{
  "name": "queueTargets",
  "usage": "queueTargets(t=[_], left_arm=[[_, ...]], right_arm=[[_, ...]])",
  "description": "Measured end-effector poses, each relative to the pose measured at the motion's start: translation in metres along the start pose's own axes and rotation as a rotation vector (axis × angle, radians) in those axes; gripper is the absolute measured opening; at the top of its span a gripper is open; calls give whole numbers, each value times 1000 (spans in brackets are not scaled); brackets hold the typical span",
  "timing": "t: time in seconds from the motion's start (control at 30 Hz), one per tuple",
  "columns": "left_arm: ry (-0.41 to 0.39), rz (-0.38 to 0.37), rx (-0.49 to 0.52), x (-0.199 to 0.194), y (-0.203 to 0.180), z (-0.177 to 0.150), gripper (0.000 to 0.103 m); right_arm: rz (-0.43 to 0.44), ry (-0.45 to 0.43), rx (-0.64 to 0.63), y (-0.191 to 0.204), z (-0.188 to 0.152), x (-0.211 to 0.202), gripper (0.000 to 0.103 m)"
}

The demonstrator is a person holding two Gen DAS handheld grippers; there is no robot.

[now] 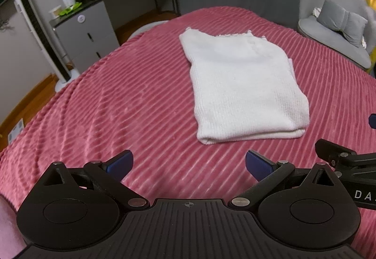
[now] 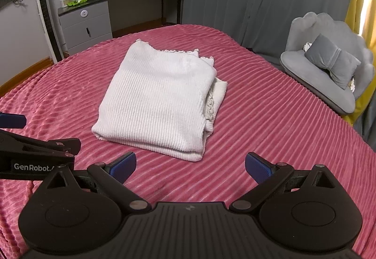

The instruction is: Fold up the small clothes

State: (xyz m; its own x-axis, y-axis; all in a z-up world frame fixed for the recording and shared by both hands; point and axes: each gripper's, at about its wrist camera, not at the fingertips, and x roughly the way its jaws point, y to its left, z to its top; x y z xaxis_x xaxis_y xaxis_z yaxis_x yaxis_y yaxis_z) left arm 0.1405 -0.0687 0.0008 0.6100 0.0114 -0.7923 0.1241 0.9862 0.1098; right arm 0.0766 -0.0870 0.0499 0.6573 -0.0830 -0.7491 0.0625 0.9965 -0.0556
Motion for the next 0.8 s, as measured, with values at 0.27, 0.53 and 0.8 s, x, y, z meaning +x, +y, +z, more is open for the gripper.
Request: queueTargets(t=[0.27,0.53,0.8], left_arm=[[0,2,1,0,0,0,103],[4,6,6,1,0,-2,103],[7,8,11,2,0,-2,103]], right_arm=[[1,4,-5,2,-1,1,99],[-1,5,-2,2,-1,1,99],[1,5,-6,3,-2,2,99]])
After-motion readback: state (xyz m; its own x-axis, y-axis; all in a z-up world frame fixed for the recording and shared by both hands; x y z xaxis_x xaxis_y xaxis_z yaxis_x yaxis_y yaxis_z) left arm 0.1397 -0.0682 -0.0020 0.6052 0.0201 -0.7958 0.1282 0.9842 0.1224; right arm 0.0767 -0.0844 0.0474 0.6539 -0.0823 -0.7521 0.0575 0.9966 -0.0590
